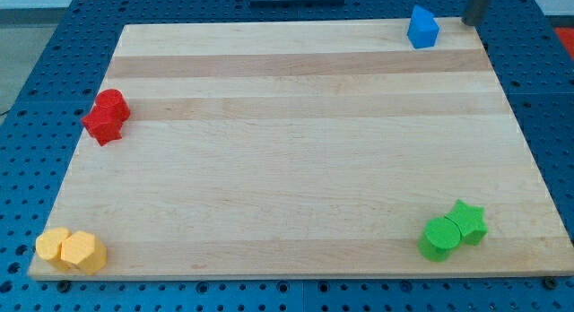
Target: Separate the blue blocks
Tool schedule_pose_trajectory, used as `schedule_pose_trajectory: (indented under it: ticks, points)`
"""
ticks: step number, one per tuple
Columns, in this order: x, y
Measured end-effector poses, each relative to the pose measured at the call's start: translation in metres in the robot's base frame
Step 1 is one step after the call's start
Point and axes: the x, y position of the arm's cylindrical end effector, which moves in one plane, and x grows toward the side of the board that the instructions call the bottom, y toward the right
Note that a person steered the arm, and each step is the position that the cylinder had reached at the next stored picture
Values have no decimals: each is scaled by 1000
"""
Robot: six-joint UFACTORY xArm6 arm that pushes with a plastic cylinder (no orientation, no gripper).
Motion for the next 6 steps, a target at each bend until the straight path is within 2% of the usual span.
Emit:
schedule_pose_trajectory:
  ticks: [1,2,3,4,6]
  points:
    - [6,-49]
    - [43,-121]
    - [81,-160]
    - [80,-160]
    - [45,-149]
